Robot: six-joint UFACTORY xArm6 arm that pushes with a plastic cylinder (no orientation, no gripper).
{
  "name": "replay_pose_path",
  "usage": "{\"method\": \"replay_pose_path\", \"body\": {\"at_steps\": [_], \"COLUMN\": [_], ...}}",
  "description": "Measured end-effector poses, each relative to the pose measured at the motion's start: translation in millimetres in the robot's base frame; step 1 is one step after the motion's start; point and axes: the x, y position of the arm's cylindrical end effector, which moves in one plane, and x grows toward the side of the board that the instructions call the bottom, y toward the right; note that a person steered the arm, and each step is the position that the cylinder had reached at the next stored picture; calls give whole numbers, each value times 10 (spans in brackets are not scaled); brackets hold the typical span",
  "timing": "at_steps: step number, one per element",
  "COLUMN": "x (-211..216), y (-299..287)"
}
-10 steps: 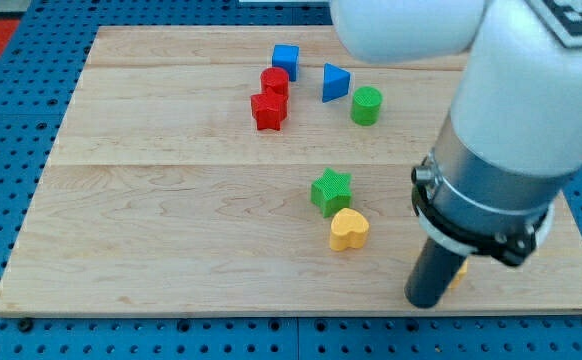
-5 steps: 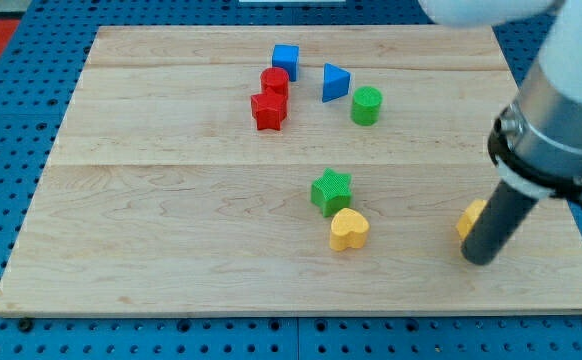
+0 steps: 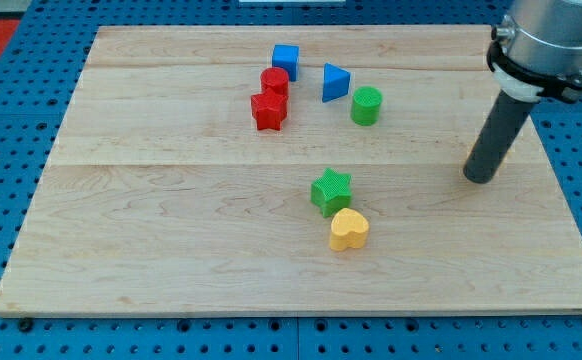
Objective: Push yellow hexagon towards center
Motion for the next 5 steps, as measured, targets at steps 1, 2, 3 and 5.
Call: {"method": "replay_pose_path", "body": {"at_steps": [1, 2, 3, 5], "x": [13, 4, -338, -421], "y": [468, 651, 793, 340]}}
